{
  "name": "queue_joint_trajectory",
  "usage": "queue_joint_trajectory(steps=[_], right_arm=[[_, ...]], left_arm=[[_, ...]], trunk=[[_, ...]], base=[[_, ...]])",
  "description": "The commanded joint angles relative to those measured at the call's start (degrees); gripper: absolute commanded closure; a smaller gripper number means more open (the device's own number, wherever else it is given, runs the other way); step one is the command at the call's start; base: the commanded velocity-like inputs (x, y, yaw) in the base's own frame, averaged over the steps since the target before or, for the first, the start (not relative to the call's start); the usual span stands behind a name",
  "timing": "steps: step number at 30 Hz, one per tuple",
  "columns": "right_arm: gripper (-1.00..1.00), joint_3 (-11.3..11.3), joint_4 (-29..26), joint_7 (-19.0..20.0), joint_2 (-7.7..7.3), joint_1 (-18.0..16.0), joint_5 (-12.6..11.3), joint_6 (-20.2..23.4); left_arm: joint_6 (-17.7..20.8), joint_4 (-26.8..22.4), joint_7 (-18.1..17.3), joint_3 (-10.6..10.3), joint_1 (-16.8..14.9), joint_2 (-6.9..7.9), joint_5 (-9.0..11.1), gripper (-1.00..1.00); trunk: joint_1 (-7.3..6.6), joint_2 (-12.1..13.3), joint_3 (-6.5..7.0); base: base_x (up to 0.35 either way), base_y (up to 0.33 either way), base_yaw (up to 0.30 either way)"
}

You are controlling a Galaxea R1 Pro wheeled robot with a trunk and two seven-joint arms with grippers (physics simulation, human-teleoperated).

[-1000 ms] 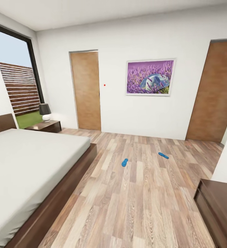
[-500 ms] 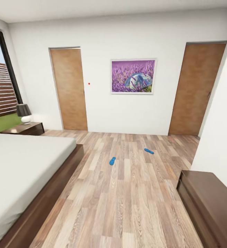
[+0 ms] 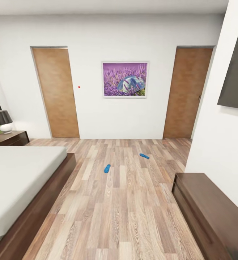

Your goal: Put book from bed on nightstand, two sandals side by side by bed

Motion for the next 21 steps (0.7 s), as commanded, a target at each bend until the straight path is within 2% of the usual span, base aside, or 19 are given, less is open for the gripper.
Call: queue_joint_trajectory(steps=[1, 13, 21], right_arm=[[-1.00, -0.1, 0.0, 0.0, 0.02, 0.0, 0.0, -0.2], [-1.00, -0.1, 0.0, 0.0, 0.02, 0.0, 0.0, -0.2], [-1.00, -0.2, 0.0, 0.0, 0.02, 0.0, -0.1, -0.2]], left_arm=[[-0.2, 0.0, 0.0, -0.1, 0.0, 0.01, 0.5, -1.00], [-0.2, 0.0, 0.0, -0.1, 0.0, -0.01, 0.5, -1.00], [-0.2, 0.0, 0.0, -0.1, 0.0, 0.00, 0.5, -1.00]], trunk=[[0.00, 0.0, -0.07], [0.00, 0.0, -0.10], [0.00, 0.0, -0.66]], base=[[0.000, 0.000, -0.055], [0.000, 0.000, -0.011], [0.000, 0.000, 0.000]])
